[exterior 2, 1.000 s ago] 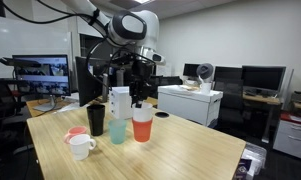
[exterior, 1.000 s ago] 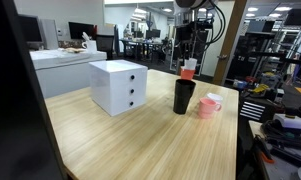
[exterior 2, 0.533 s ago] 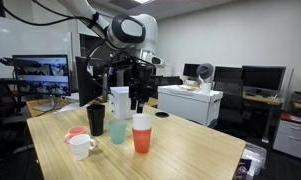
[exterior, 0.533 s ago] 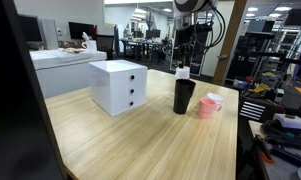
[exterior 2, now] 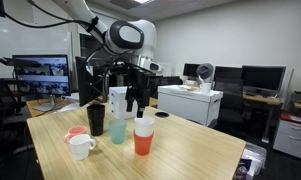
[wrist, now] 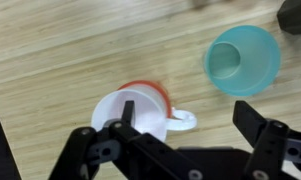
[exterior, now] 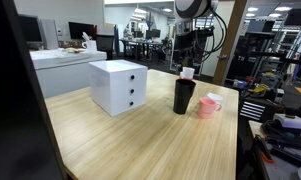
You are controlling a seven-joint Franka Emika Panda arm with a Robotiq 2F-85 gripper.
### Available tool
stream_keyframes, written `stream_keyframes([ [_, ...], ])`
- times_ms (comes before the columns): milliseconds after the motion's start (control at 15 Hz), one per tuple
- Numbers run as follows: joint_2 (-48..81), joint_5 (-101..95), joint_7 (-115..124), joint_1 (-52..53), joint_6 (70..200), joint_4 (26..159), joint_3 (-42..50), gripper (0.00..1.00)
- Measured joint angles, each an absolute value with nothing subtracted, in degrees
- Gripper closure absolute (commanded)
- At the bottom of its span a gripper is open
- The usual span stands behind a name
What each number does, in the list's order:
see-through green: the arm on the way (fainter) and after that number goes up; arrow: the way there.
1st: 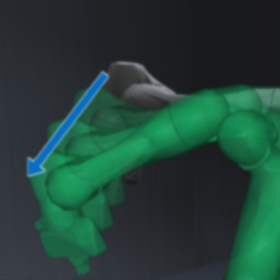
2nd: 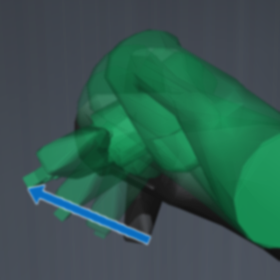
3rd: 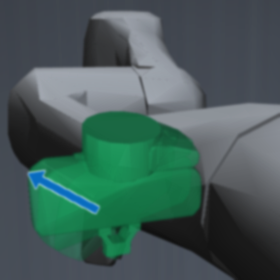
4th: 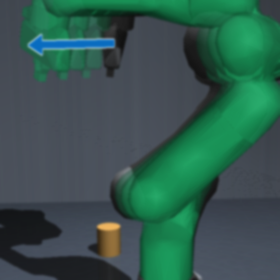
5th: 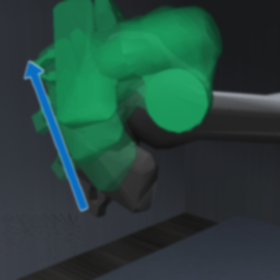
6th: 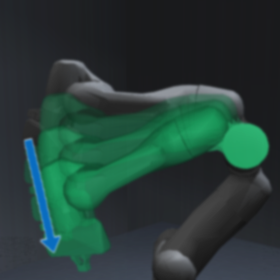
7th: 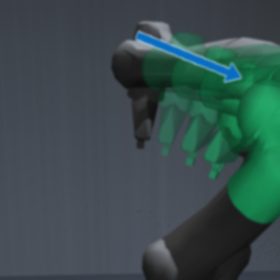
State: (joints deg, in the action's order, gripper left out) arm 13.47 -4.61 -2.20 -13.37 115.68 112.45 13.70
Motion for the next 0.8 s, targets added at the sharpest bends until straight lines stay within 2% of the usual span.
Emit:
stream_keyframes([
  [133, 13.47, -4.61, -2.20, -13.41, 115.68, 112.79, 13.95, 0.00],
  [200, 13.47, -4.62, -2.20, -13.43, 115.68, 112.87, 14.13, 0.04],
  [267, 13.47, -4.67, -2.20, -13.44, 115.68, 112.95, 14.35, 0.27],
  [400, 13.47, -4.73, -2.20, -13.50, 115.68, 113.15, 14.68, 0.32],
  [800, 13.15, -4.73, -2.20, -13.54, 115.68, 113.29, 15.07, 0.73],
])
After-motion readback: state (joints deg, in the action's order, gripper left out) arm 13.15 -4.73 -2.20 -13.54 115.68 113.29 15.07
